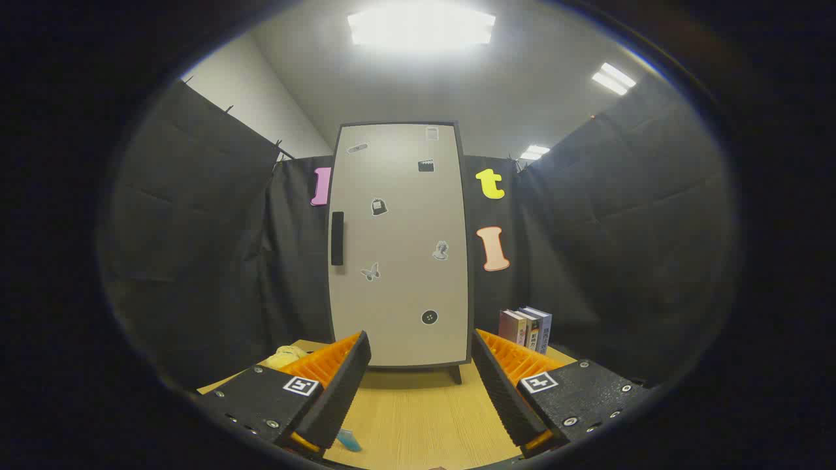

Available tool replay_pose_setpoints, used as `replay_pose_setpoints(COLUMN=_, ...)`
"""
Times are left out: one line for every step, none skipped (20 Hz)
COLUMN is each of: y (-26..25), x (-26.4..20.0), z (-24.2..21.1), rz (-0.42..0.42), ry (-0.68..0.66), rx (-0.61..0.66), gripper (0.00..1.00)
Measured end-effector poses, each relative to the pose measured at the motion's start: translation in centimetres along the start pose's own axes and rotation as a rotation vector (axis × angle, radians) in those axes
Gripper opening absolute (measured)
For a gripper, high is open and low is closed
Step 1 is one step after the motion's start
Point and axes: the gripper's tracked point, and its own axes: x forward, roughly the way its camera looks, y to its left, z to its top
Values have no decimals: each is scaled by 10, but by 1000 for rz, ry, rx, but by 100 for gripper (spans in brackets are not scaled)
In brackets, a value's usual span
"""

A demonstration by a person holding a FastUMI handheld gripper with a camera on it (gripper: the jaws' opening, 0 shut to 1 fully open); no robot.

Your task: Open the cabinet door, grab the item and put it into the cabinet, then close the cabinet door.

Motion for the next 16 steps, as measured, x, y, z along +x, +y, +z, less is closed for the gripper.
replay_pose_setpoints(y=1, x=1, z=0, rz=0, ry=0, rx=0, gripper=96)
replay_pose_setpoints(y=3, x=0, z=1, rz=1, ry=1, rx=1, gripper=96)
replay_pose_setpoints(y=4, x=0, z=2, rz=2, ry=3, rx=1, gripper=96)
replay_pose_setpoints(y=6, x=1, z=3, rz=4, ry=0, rx=3, gripper=96)
replay_pose_setpoints(y=7, x=2, z=3, rz=5, ry=0, rx=4, gripper=96)
replay_pose_setpoints(y=9, x=2, z=3, rz=8, ry=0, rx=6, gripper=96)
replay_pose_setpoints(y=10, x=2, z=3, rz=8, ry=0, rx=7, gripper=96)
replay_pose_setpoints(y=11, x=2, z=2, rz=10, ry=1, rx=7, gripper=96)
replay_pose_setpoints(y=12, x=3, z=3, rz=13, ry=2, rx=7, gripper=96)
replay_pose_setpoints(y=15, x=3, z=2, rz=19, ry=5, rx=6, gripper=96)
replay_pose_setpoints(y=17, x=4, z=2, rz=27, ry=7, rx=7, gripper=96)
replay_pose_setpoints(y=19, x=5, z=3, rz=32, ry=4, rx=6, gripper=96)
replay_pose_setpoints(y=20, x=5, z=5, rz=34, ry=-2, rx=4, gripper=96)
replay_pose_setpoints(y=21, x=6, z=7, rz=37, ry=-5, rx=0, gripper=96)
replay_pose_setpoints(y=22, x=8, z=8, rz=40, ry=-8, rx=-3, gripper=96)
replay_pose_setpoints(y=23, x=8, z=9, rz=43, ry=-9, rx=-4, gripper=96)
